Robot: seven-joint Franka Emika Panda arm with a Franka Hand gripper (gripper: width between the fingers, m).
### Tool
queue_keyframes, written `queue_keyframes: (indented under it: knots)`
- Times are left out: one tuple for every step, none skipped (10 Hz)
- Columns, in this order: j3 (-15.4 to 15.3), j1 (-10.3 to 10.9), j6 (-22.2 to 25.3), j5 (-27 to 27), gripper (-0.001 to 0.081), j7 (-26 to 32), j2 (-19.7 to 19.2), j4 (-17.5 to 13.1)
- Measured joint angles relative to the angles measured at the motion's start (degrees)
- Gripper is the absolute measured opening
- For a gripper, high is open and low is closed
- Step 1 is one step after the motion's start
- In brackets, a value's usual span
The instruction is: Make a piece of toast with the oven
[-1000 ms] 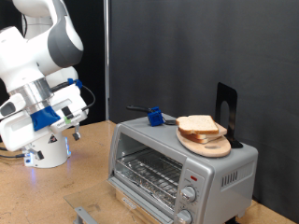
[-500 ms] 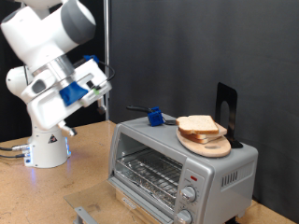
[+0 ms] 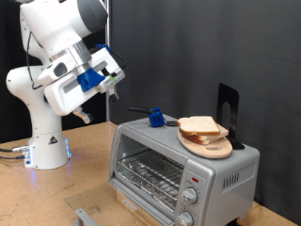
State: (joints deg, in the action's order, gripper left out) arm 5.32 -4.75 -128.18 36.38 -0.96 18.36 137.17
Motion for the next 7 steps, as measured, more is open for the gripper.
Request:
queue_keyframes:
  knots:
    - [-0.21, 1.7, -0.08, 2.87, 0.0806, 3.32, 1.07, -0.02]
    - [-0.52, 3.16, -0.07, 4.02, 0.0806, 6.09, 2.3, 0.01]
    - [-1.41, 4.05, -0.05, 3.8, 0.0806, 7.51, 3.54, 0.04]
    - [-2.92, 4.47, -0.35, 2.83, 0.0806, 7.94, 4.8, 0.12]
    - [-4.72, 4.76, -1.71, 1.75, 0.0806, 8.36, 6.12, 0.38]
    - [-6.72, 4.99, -3.18, 0.15, 0.0806, 8.56, 7.53, 0.91]
    - [-8.77, 5.02, -3.37, -1.91, 0.0806, 7.76, 8.95, 1.39]
